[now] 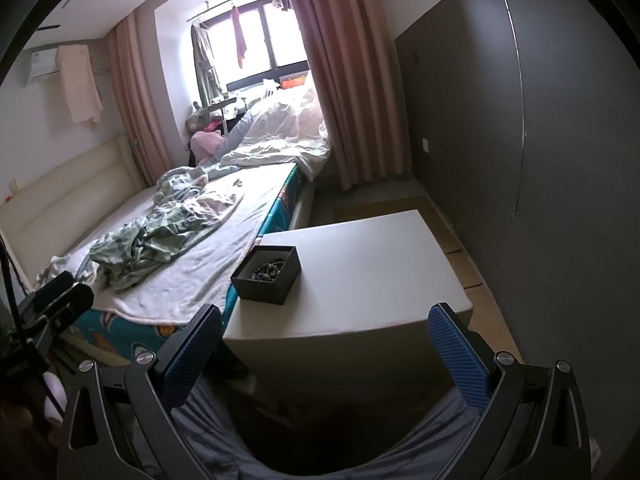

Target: Organize jewelry

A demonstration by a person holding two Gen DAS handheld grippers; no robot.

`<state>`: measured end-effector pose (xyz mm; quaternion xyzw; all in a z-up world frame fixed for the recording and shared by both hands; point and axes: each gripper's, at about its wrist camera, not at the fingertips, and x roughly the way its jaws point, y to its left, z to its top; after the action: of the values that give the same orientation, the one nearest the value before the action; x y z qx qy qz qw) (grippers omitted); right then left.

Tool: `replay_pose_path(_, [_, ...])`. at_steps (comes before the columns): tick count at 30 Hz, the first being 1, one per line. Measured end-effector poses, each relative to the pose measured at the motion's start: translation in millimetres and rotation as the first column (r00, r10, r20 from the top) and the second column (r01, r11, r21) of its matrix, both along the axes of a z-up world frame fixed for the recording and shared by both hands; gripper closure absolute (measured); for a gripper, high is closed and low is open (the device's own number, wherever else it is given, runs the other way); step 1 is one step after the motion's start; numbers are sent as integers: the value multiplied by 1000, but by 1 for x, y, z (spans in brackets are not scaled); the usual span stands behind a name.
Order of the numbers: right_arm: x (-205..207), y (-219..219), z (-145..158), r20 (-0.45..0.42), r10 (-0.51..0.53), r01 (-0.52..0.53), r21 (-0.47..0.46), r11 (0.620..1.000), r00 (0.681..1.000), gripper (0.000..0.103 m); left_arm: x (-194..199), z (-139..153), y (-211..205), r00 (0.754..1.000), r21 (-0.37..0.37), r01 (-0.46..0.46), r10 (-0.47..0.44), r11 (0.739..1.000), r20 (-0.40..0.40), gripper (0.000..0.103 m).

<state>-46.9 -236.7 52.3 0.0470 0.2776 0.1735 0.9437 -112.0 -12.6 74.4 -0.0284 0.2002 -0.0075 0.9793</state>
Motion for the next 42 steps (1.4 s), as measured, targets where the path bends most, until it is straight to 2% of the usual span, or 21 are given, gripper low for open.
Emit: replay_pose_path(42, [-5, 3, -4, -20, -9, 9, 6, 1000, 1000, 0, -6, -4, 3, 1000, -13, -4, 4, 1000, -5, 1])
